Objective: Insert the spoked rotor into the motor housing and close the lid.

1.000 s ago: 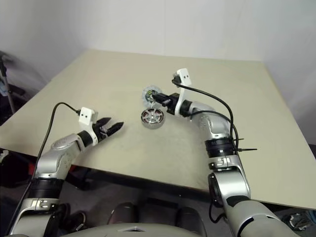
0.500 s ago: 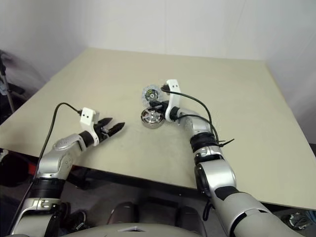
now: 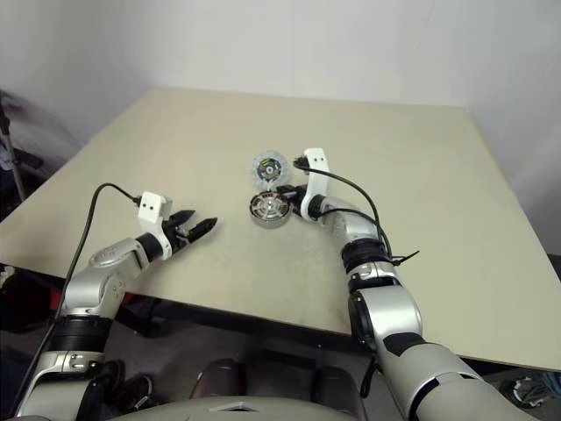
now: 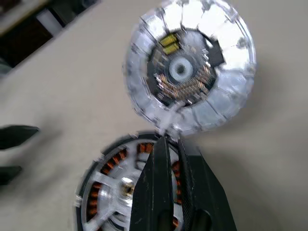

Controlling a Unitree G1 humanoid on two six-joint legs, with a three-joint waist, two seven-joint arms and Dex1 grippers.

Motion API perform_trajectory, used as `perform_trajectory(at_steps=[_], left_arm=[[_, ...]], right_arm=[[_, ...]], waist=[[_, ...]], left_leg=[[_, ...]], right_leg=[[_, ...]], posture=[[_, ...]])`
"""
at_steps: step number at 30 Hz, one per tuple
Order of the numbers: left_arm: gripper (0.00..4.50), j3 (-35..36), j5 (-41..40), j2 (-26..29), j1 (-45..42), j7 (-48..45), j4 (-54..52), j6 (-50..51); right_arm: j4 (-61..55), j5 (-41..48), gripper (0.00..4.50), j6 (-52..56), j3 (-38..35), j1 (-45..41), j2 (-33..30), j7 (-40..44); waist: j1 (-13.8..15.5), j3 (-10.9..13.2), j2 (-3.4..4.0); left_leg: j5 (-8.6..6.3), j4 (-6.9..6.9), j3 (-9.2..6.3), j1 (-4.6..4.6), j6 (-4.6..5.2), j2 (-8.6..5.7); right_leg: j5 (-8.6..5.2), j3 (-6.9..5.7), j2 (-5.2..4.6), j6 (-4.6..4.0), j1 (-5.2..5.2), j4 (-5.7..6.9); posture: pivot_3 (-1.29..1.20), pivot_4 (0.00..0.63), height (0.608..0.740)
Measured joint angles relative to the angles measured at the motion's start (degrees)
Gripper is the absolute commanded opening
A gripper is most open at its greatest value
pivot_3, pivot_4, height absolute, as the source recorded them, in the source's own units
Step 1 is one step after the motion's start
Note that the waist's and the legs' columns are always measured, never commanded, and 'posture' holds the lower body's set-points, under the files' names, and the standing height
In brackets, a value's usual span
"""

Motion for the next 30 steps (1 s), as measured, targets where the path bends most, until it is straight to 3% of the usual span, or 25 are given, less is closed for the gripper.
perform_trajectory(at_steps=[4, 6, 9, 16, 23, 30], left_arm=[[4.04, 0.0, 0.0, -0.01, -0.06, 0.01, 0.06, -0.08], [4.04, -0.01, 0.0, -0.08, -0.34, 0.02, 0.21, -0.38], [4.04, 0.02, 0.03, -0.09, -0.44, 0.02, 0.39, -0.64], [4.04, -0.22, 0.1, -1.11, -1.7, 0.11, 1.04, -1.2], [4.04, -0.12, 0.17, -1.69, -1.55, 0.65, 1.57, -1.85], [4.04, -0.04, 0.18, -2.69, -0.72, 1.52, 1.58, -2.74]], right_arm=[[-9.24, 2.35, 0.3, 0.02, -0.1, -0.04, -1.12, 5.46], [-14.3, 0.24, 0.3, -0.9, 5.67, 0.65, -6.11, 12.92], [-18.33, -7.73, 1.23, -9.78, 16.36, 2.08, -14.5, 24.13], [-13.77, -16.49, 3.6, -24.23, 25.48, 0.5, -19.1, 34.88], [-1.06, -20.58, 3.6, -30.22, 26.9, -4.53, -15.29, 35.25], [13.62, -25.78, 3.6, -33.34, 26.95, -10.79, -12.74, 30.57]], waist=[[0.09, -0.01, -0.02], [0.29, -0.02, -0.03], [0.43, -0.03, -0.06], [-0.04, -0.02, -0.06], [-0.03, -0.02, -0.06], [0.0, -0.01, -0.05]], left_leg=[[-0.01, 0.01, 0.0, -0.05, 0.03, 0.0], [-0.02, 0.07, -0.01, -0.11, 0.05, -0.02], [-0.06, 0.19, 0.01, -0.08, 0.1, -0.01], [-0.22, 0.58, -0.01, -0.13, 0.37, 0.08], [-0.36, 0.91, -0.01, -0.26, 0.6, 0.12], [-0.37, 0.91, -0.02, -0.3, 0.61, 0.15]], right_leg=[[0.0, 0.0, 0.0, 0.0, -0.04, -0.01], [0.01, -0.03, 0.0, 0.01, 0.0, -0.03], [0.0, -0.06, -0.01, 0.02, 0.14, -0.05], [0.05, -0.08, 0.0, -0.05, 0.12, 0.11], [0.06, -0.1, 0.0, -0.07, 0.13, 0.15], [0.07, -0.11, 0.0, -0.08, 0.11, 0.16]], posture=[[0.0, 0.0, 0.74], [0.0, 0.0, 0.74], [0.0, 0.0, 0.74], [0.0, 0.0, 0.74], [0.0, 0.0, 0.74], [0.0, 0.0, 0.74]])
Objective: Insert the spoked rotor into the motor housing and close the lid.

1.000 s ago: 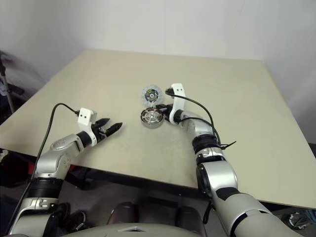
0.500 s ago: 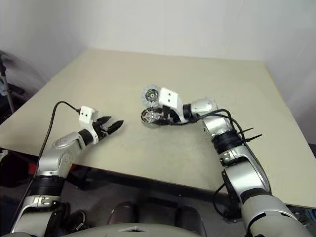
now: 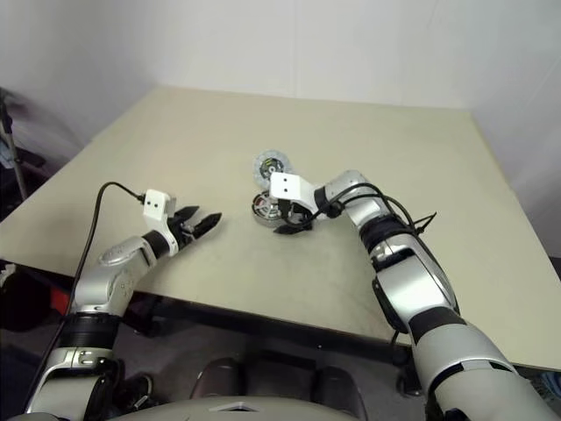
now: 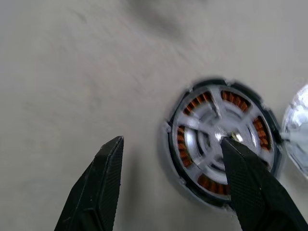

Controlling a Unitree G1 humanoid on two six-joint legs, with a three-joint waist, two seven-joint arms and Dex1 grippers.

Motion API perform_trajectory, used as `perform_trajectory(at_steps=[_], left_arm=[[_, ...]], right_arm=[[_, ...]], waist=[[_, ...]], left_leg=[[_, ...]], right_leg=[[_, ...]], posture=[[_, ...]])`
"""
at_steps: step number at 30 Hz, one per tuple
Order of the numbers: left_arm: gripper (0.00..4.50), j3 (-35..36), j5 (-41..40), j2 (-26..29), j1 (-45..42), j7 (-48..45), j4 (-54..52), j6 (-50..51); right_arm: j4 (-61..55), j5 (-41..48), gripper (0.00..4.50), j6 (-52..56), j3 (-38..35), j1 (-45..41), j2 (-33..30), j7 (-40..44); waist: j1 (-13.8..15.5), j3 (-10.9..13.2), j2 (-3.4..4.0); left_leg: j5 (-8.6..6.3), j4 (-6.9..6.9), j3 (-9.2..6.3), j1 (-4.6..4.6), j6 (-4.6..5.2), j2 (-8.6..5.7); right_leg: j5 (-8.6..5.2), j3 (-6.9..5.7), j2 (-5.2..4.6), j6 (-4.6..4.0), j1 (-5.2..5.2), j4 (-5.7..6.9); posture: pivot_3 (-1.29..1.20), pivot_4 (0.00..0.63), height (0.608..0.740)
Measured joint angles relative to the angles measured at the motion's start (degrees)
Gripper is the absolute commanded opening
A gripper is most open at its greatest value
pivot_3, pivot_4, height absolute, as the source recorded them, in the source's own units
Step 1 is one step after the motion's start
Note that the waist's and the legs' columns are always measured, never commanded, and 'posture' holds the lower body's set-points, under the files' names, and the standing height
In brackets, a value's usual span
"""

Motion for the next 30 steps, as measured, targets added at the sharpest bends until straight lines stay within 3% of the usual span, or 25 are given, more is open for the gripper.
perform_trajectory(at_steps=[8, 25, 29, 30], left_arm=[[4.04, -0.03, 0.02, -0.98, 0.3, 0.55, 0.0, -0.58], [4.04, 0.8, -0.05, -1.43, 1.18, 2.18, 0.28, -2.17], [4.04, 1.4, -0.11, -1.41, 1.63, 2.24, 0.27, -2.2], [4.04, 1.43, -0.11, -1.41, 1.7, 2.23, 0.27, -2.2]], right_arm=[[7.96, -4.04, 3.6, -3.13, 0.0, -2.69, 0.2, -0.98], [8.87, -8.43, 3.6, -5.83, 0.0, -3.09, 0.86, -2.63], [9.22, -8.75, 2.73, -5.49, -0.14, -3.17, 1.34, -4.54], [9.22, -8.77, 2.73, -5.41, -0.17, -3.25, 1.36, -4.97]], waist=[[-0.03, 0.0, 0.01], [-0.03, 0.0, 0.01], [-0.06, 0.0, 0.01], [-0.05, 0.0, 0.01]], left_leg=[[-0.01, 0.01, 0.01, 0.01, 0.02, 0.04], [-0.01, 0.05, 0.01, 0.07, 0.02, 0.06], [0.0, 0.06, 0.01, 0.12, 0.0, 0.06], [0.0, 0.06, 0.01, 0.13, 0.0, 0.07]], right_leg=[[0.0, -0.01, 0.0, 0.0, -0.02, 0.02], [0.01, -0.01, 0.0, -0.02, -0.01, 0.13], [0.02, 0.0, 0.0, -0.04, 0.01, 0.16], [0.02, 0.01, 0.0, -0.04, 0.01, 0.17]], posture=[[0.0, 0.0, 0.74], [0.0, 0.0, 0.74], [0.0, 0.0, 0.74], [0.0, 0.0, 0.74]])
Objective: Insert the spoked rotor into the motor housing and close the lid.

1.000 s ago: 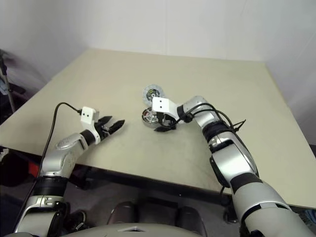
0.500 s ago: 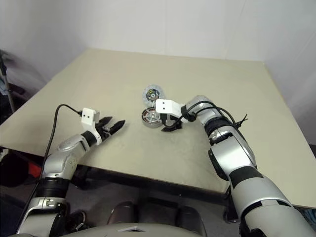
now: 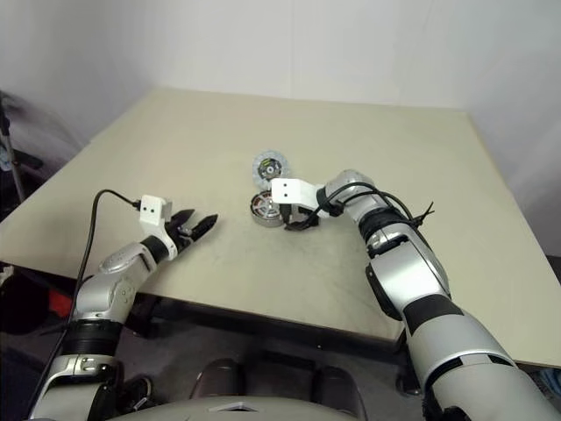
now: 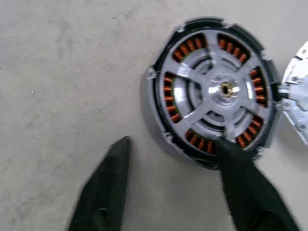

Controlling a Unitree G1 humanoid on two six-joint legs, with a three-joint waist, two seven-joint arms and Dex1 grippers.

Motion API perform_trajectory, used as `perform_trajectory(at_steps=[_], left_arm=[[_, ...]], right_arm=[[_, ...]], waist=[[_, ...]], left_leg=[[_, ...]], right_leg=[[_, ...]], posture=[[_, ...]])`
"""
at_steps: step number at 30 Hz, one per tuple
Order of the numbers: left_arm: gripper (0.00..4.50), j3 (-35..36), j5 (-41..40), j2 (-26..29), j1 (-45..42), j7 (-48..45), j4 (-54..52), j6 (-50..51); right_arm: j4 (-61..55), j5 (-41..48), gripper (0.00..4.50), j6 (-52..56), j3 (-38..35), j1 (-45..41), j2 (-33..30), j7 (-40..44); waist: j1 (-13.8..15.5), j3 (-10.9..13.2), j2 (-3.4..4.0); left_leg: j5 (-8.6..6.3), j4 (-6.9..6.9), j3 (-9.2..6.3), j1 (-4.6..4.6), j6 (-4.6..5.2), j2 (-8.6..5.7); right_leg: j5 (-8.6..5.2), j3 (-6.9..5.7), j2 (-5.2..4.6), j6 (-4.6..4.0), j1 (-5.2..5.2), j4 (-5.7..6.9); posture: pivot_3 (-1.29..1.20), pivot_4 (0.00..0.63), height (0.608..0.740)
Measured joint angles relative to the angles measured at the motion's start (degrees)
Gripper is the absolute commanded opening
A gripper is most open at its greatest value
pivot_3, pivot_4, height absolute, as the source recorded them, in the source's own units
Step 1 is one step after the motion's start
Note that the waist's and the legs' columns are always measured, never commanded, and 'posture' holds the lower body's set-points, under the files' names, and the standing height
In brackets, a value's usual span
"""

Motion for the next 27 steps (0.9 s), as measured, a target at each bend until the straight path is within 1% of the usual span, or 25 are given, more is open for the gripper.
perform_trajectory(at_steps=[12, 14, 16, 17, 18, 27], left_arm=[[4.04, 0.21, 0.01, 0.23, -0.05, -0.03, 0.2, -0.02], [4.04, 0.21, 0.02, 0.22, -0.06, -0.03, 0.28, -0.03], [4.04, 0.24, 0.01, 0.22, -0.08, -0.01, 0.32, -0.03], [4.04, 0.29, 0.01, 0.22, -0.1, 0.0, 0.34, -0.03], [4.04, 0.28, 0.01, 0.19, -0.14, 0.0, 0.34, -0.05], [4.04, 0.69, 0.0, 0.21, -0.12, 0.01, 0.66, -0.53]], right_arm=[[0.07, -0.57, 2.73, -0.02, -0.01, -0.07, 0.15, -1.26], [0.07, -0.62, 2.38, 0.02, -0.01, -0.07, 0.24, -1.73], [0.07, -0.75, 1.92, -0.05, -0.02, -0.14, 0.23, -2.0], [0.07, -0.76, 1.52, -0.14, -0.02, -0.15, 0.32, -1.87], [0.04, -0.76, 1.22, -0.19, -0.03, -0.17, 0.42, -1.9], [-0.03, -1.11, 1.22, -0.58, -0.04, -0.4, 0.75, -2.23]], waist=[[-0.01, 0.0, 0.0], [-0.01, 0.0, 0.0], [-0.01, 0.0, 0.0], [-0.08, 0.0, 0.0], [-0.14, 0.0, 0.0], [-0.01, 0.0, 0.0]], left_leg=[[0.0, 0.0, 0.0, -0.01, -0.01, 0.0], [0.0, 0.0, 0.0, -0.01, -0.01, 0.0], [0.0, 0.0, 0.0, 0.0, -0.01, 0.01], [0.0, 0.0, 0.0, 0.02, 0.0, 0.01], [0.0, 0.0, 0.0, 0.03, -0.01, 0.01], [0.02, 0.01, 0.0, 0.01, -0.04, 0.01]], right_leg=[[0.0, 0.0, 0.0, 0.0, -0.01, 0.01], [0.0, 0.0, 0.0, 0.0, -0.02, 0.01], [0.0, 0.0, 0.0, 0.0, -0.01, 0.01], [0.0, 0.0, 0.0, 0.0, 0.0, 0.01], [0.0, 0.01, 0.0, -0.01, 0.0, 0.03], [0.0, 0.02, 0.0, -0.01, -0.05, 0.09]], posture=[[0.0, 0.0, 0.74], [0.0, 0.0, 0.74], [0.0, 0.0, 0.74], [0.0, 0.0, 0.74], [0.0, 0.0, 0.74], [0.0, 0.0, 0.74]])
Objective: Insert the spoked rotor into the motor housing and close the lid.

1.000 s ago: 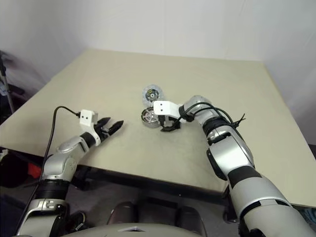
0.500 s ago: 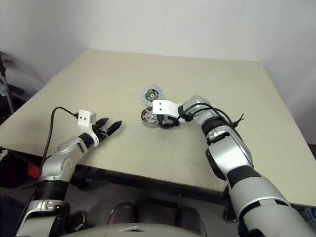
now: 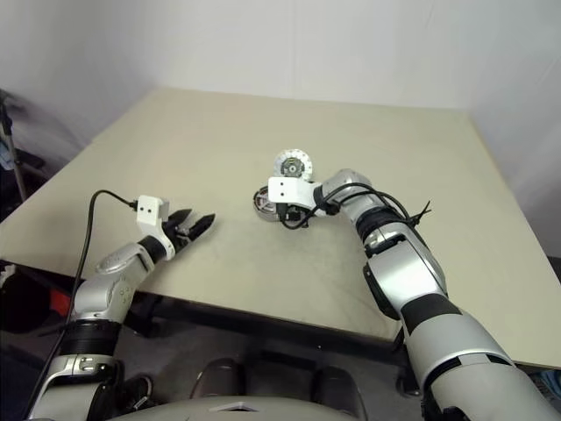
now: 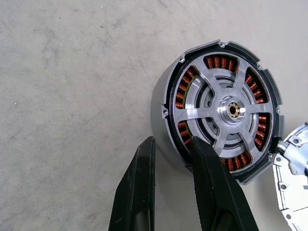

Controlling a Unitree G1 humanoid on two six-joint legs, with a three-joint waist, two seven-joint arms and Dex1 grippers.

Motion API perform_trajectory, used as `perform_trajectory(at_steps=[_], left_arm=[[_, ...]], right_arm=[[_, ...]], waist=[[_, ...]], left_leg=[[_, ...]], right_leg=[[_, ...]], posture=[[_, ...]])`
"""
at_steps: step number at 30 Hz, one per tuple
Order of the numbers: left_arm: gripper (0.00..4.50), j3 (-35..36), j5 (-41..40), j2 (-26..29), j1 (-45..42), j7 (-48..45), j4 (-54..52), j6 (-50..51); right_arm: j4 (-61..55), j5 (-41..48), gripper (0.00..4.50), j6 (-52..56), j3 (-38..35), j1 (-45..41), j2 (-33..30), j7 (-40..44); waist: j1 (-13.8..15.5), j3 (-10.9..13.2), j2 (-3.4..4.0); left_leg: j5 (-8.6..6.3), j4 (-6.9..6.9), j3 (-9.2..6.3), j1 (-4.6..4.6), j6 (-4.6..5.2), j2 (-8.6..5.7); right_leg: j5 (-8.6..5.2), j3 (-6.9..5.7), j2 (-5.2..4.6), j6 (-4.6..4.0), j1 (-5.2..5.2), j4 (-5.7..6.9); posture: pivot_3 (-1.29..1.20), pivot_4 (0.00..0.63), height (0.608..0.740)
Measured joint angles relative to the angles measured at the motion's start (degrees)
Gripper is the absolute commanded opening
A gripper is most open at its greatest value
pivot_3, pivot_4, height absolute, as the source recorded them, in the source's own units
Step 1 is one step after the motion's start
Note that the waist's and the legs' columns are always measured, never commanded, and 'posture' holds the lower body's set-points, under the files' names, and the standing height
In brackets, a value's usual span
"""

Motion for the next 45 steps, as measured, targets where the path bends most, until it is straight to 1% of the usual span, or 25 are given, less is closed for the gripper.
perform_trajectory(at_steps=[8, 17, 20, 25, 31, 40, 45], left_arm=[[4.04, 0.01, 0.0, -0.15, -0.01, 0.16, 0.18, -0.11], [4.04, 0.17, 0.0, -1.23, 0.16, 0.54, 0.44, -0.74], [4.04, 0.16, 0.01, -1.38, 0.17, 0.67, 0.44, -0.75], [4.04, 0.17, 0.01, -1.38, 0.18, 0.71, 0.45, -0.75], [4.04, 0.19, -0.02, -1.87, 2.31, 1.21, 0.12, -0.74], [4.04, 0.05, -0.03, -1.87, 2.39, 1.19, -0.09, -0.66], [4.04, 0.05, -0.03, -1.86, 2.41, 1.17, -0.15, -0.62]], right_arm=[[-0.02, -0.61, 1.22, -0.15, 0.14, -0.27, -0.23, 0.37], [-4.79, -1.3, 1.22, -2.73, 1.14, -0.13, -4.56, 8.27], [-6.44, -1.29, 1.22, -2.76, 1.22, 0.53, -4.7, 10.27], [-6.85, -1.29, 1.22, -2.63, 1.23, 1.18, -4.71, 11.18], [-7.74, -0.58, 1.22, -0.33, 0.57, 0.96, -2.81, 8.44], [-8.21, -0.39, 1.22, 1.19, -0.08, -0.32, -1.02, 4.14], [-8.21, -0.37, 1.22, 1.28, -0.12, -0.47, -0.85, 3.48]], waist=[[0.04, 0.0, 0.0], [0.1, 0.0, 0.0], [0.08, 0.0, -0.01], [0.07, 0.0, 0.0], [-0.28, 0.01, -0.01], [-0.71, 0.01, -0.01], [-0.83, 0.01, -0.01]], left_leg=[[0.0, 0.0, 0.0, -0.03, 0.0, 0.0], [-0.01, 0.0, 0.01, -0.13, 0.03, 0.0], [-0.02, 0.0, 0.01, -0.13, 0.04, 0.0], [-0.01, 0.01, 0.01, -0.1, 0.03, 0.0], [-0.01, 0.01, 0.01, -0.12, 0.03, 0.04], [0.05, 0.02, -0.01, -0.01, -0.07, 0.03], [0.04, 0.02, -0.01, -0.06, -0.06, 0.02]], right_leg=[[0.0, 0.0, 0.0, 0.0, -0.02, 0.01], [0.0, -0.01, 0.0, 0.0, -0.08, -0.05], [0.0, -0.01, 0.01, 0.0, -0.09, -0.05], [0.0, -0.01, 0.0, 0.0, -0.08, -0.03], [0.0, 0.01, 0.01, 0.0, -0.17, 0.01], [0.0, 0.05, 0.01, -0.02, -0.17, 0.22], [0.0, 0.05, 0.01, -0.03, -0.2, 0.2]], posture=[[0.0, 0.0, 0.74], [0.0, 0.0, 0.74], [0.0, 0.0, 0.74], [0.0, 0.0, 0.74], [0.0, 0.0, 0.74], [0.0, 0.0, 0.74], [0.0, 0.0, 0.74]])
